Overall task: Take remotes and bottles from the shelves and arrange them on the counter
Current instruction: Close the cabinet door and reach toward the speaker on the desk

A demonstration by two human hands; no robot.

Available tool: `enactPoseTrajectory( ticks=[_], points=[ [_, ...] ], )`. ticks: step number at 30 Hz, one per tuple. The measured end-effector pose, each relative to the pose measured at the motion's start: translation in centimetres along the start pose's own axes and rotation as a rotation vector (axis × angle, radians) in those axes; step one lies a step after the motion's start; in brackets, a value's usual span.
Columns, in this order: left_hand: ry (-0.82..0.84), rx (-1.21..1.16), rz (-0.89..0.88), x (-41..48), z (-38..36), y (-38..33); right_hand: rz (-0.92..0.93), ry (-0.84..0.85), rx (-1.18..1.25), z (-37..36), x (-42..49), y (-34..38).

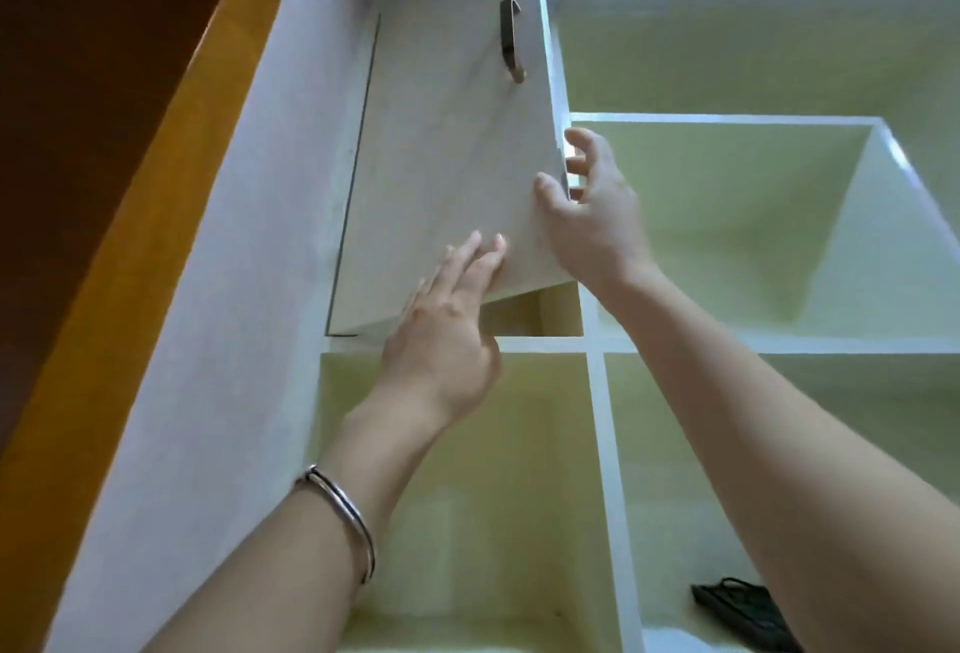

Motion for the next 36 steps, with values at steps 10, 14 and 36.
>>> enactPoseTrajectory(
  ticks=[10,14,36],
  points=[
    [0.118,0.303,-0.027,1.7,-4.0,1.0,-0.149,0.092,-0.125,0.6,-2.3,-7.9],
    [0.183,0.385,-0.026,2.1,-5.2,1.5,-0.294,0.166,-0.157,0.3,-1.9,-9.8],
    [0.210,0.355,0.100,-1.5,-4.8,1.6,-0.298,0.312,-0.223,2.0,-4.1,-9.2]
  ],
)
Point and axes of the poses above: each hand's wrist, its own x-axis towards the middle knuckle, its own z-axis out of the back of the hand, y = z × x, the point moved 2 cm from there along x, towards the middle knuckle
